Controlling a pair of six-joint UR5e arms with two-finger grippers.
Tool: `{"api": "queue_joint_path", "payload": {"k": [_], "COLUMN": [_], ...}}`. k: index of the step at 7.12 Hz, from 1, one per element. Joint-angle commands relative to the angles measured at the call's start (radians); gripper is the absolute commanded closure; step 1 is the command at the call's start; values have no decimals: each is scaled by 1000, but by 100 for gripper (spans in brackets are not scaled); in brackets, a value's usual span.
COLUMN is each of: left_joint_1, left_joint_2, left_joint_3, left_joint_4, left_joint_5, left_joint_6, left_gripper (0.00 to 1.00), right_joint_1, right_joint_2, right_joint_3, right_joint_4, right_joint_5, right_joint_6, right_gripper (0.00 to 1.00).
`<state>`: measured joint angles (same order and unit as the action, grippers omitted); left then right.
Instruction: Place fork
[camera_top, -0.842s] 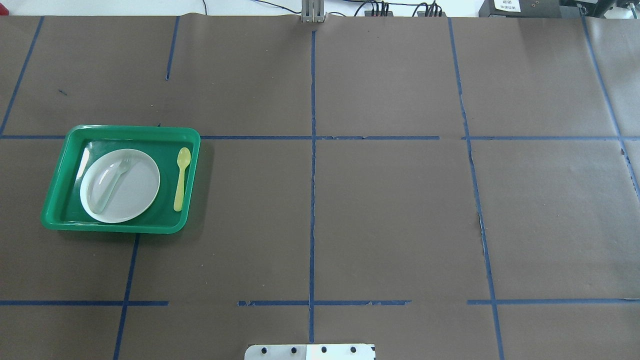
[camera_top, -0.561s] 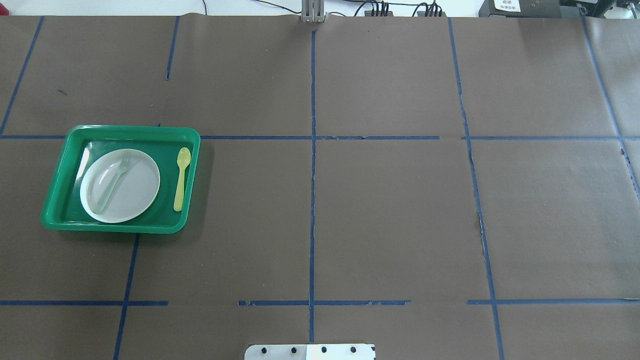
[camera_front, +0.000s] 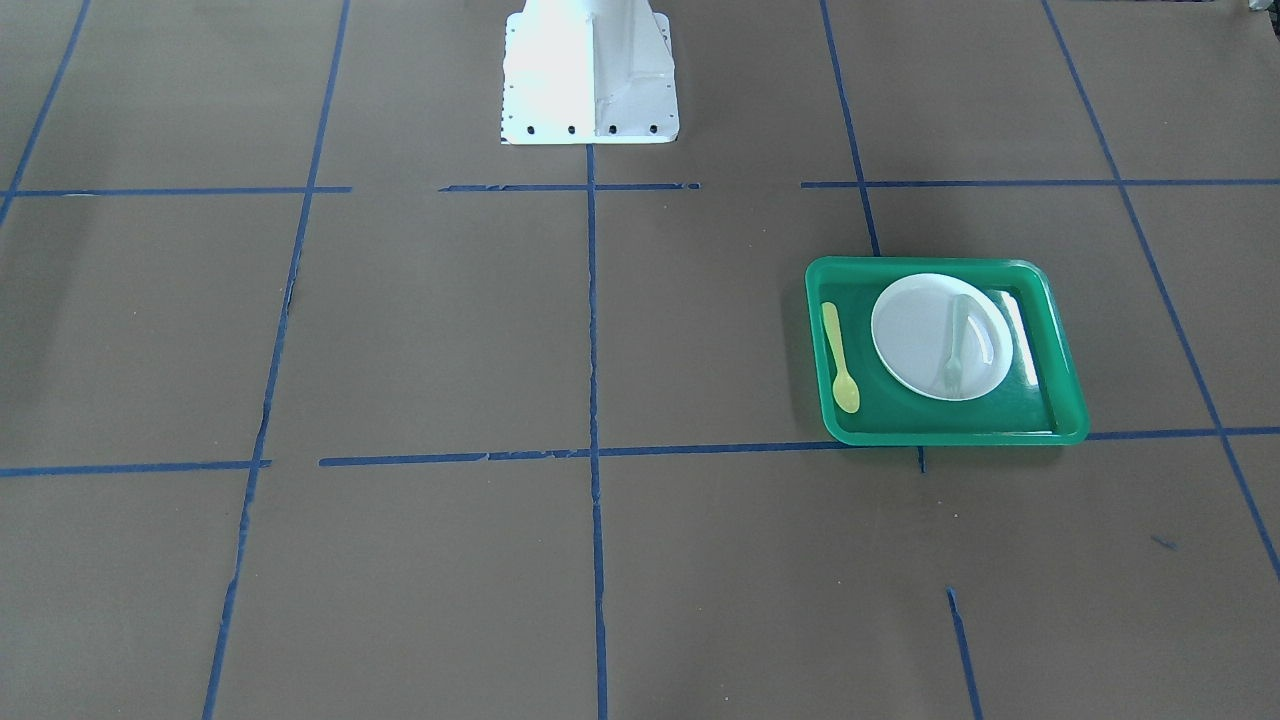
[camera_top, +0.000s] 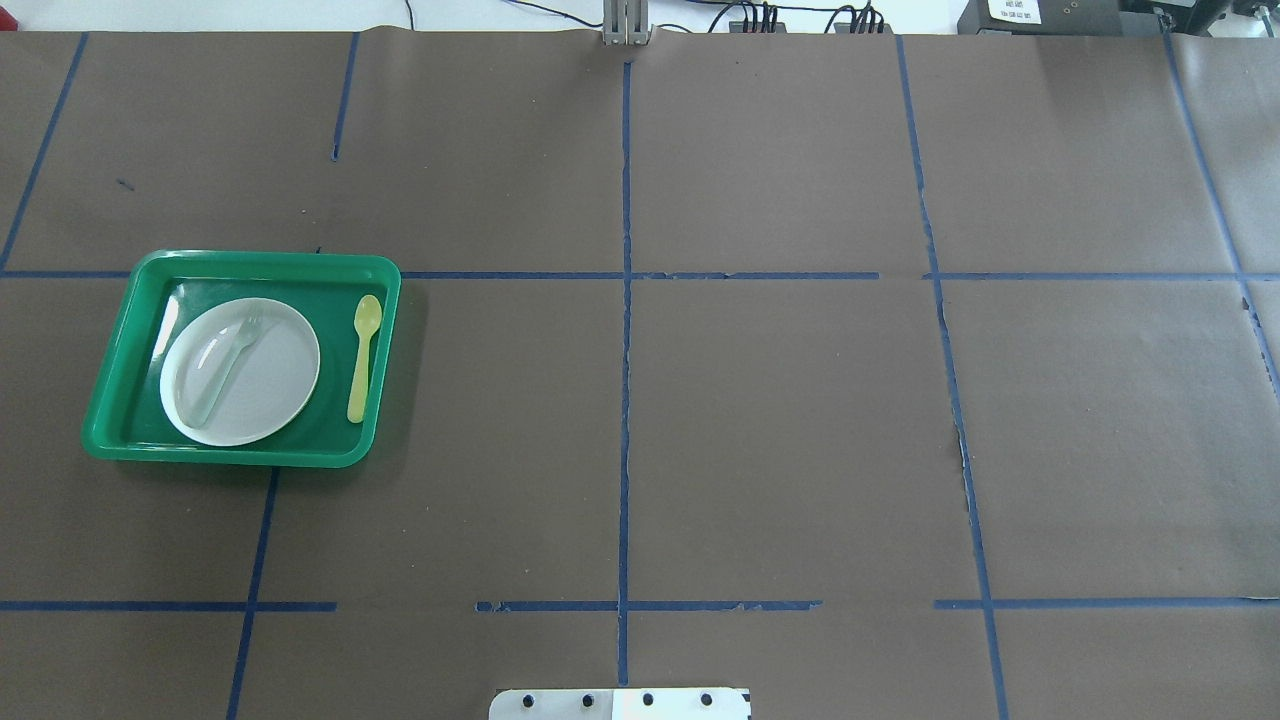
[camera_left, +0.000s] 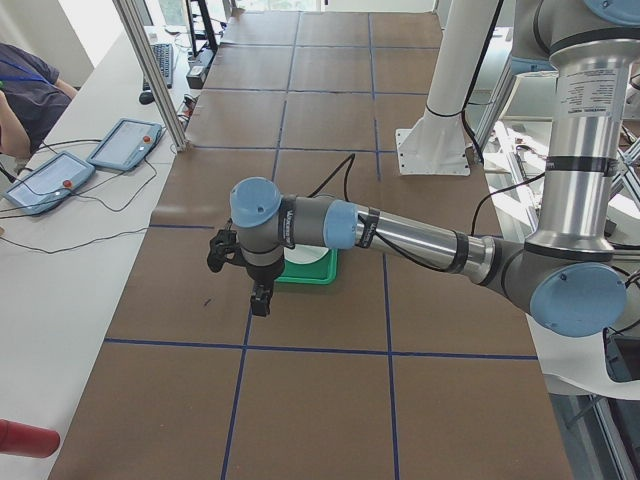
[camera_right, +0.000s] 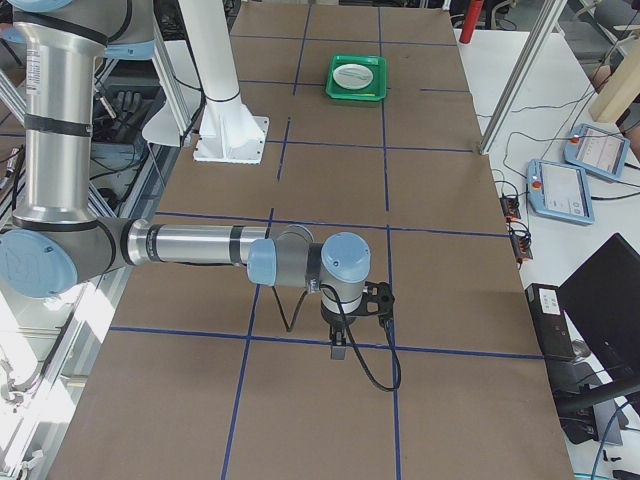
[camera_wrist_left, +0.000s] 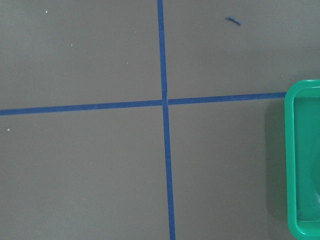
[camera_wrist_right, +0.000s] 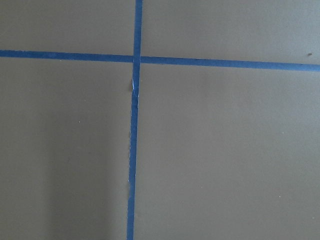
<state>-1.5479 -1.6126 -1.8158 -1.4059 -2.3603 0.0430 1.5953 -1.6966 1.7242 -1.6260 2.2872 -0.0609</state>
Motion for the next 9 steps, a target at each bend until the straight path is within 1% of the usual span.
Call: {"api": "queue_joint_path", "payload": {"k": [1,3,4,5,6,7,8,9], "left_joint_1": [169,331,392,466,545,590,651,682], "left_joint_2": [-29,-30,-32,-41,-44,-44,-44,-70], "left_joint_3": [-80,-83,-74,-67,-39,37,99,137], "left_joint_4": [-116,-331,-362,-366,-417,-547,-646,-659], "left_joint_5": [1,12,15,88,169,180,199,238], "left_joint_6": [-245,-584,-648,-690,-751,-825,-881,-893], "left_gripper": [0,0,0,0,0,0,0,0], "right_joint_1": [0,0,0,0,0,0,0,0], "right_joint_2": [0,0,0,0,0,0,0,0], "right_joint_3": [0,0,0,0,0,0,0,0], "right_joint_4": [0,0,0,0,0,0,0,0], "right_joint_5": [0,0,0,0,0,0,0,0], "right_joint_6": [1,1,1,1,0,-1,1,0], "right_gripper": [0,0,0,0,0,0,0,0]}}
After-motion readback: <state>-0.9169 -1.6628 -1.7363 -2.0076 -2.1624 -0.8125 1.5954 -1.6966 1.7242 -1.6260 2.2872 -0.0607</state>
